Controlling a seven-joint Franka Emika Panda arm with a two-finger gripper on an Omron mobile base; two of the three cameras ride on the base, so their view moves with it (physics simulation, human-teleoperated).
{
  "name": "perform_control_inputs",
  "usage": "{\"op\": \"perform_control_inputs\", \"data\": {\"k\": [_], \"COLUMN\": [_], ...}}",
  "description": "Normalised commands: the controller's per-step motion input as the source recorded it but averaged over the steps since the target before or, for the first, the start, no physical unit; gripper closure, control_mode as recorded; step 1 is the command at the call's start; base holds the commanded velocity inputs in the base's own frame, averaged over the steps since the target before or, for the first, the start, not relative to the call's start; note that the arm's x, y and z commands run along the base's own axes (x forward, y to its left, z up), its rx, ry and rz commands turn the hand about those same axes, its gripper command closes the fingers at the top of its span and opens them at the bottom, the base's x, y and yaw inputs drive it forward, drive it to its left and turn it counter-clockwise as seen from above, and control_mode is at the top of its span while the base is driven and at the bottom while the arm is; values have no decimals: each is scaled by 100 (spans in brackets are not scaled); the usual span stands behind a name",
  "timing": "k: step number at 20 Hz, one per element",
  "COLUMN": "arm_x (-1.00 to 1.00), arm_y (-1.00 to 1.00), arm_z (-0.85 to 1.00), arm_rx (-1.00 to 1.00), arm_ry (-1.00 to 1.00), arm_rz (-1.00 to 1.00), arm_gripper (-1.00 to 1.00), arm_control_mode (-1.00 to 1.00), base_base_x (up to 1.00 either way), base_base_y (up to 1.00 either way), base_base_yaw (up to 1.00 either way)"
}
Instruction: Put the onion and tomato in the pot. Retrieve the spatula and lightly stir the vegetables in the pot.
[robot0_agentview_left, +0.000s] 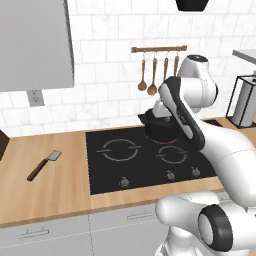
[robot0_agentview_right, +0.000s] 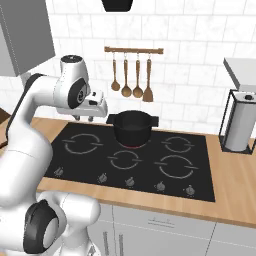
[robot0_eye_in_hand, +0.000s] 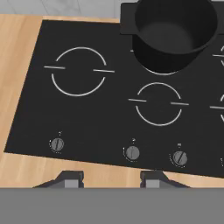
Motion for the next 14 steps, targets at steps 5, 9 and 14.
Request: {"op": "perform_control_inputs", "data": {"k": [5, 9, 14], "arm_x": [-26, -31, -3], "arm_y": [0, 0, 0], "arm_z": [-3, -4, 0], "arm_rx": [-4, -5, 0], "arm_ry": [-12, -16, -2], "arm_rz": [0, 0, 0], "arm_gripper": [-100, -100, -100], "arm_control_mode": [-100, -100, -100], "base_base_x": [0, 0, 0], "base_base_y": [0, 0, 0], "base_base_yaw": [0, 0, 0]}}
